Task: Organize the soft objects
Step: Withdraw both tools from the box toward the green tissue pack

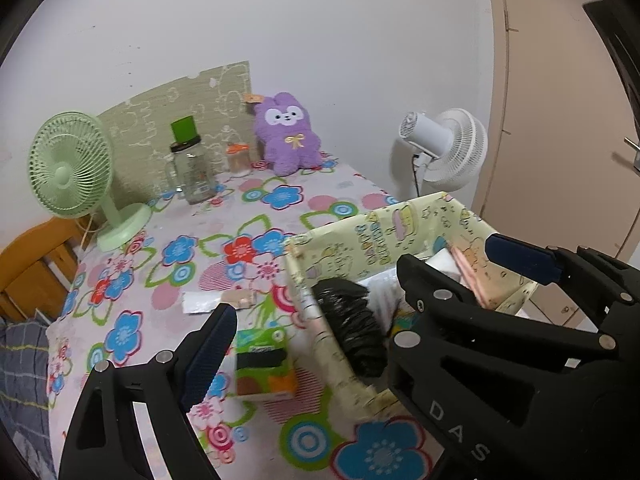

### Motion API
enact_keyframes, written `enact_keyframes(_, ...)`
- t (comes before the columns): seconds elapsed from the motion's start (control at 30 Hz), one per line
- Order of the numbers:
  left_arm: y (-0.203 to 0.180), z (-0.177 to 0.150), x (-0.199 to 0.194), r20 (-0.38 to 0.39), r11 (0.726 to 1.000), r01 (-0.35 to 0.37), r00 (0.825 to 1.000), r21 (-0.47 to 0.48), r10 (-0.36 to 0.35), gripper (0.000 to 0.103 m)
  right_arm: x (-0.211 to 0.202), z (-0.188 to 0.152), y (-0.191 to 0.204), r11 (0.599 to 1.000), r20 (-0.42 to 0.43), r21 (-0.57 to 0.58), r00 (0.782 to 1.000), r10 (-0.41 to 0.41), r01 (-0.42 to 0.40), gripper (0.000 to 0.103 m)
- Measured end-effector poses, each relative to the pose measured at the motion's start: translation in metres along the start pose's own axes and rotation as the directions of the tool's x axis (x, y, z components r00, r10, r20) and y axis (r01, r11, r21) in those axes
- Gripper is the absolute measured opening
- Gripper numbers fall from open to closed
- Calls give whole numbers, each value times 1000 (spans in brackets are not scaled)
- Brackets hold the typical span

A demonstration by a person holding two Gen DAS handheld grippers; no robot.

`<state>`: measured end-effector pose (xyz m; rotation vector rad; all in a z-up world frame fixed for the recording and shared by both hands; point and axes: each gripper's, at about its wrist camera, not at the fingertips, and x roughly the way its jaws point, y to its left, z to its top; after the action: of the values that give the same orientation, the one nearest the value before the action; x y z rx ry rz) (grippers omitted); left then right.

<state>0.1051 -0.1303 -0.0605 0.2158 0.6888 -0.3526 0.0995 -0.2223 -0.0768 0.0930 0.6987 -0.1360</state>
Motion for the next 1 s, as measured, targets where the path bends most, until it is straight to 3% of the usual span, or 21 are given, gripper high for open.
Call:
enact_keyframes(0.53,46,-23,-22,21,998,-58,998,-18,59,98,-13,-10,57,997,2,-68,1000,21,-21,74)
enact_keyframes(1.0,87,-55,-22,-19,992,-103,995,-69,102,99,-7,-34,101,994,-16,-90,998,57,-58,74)
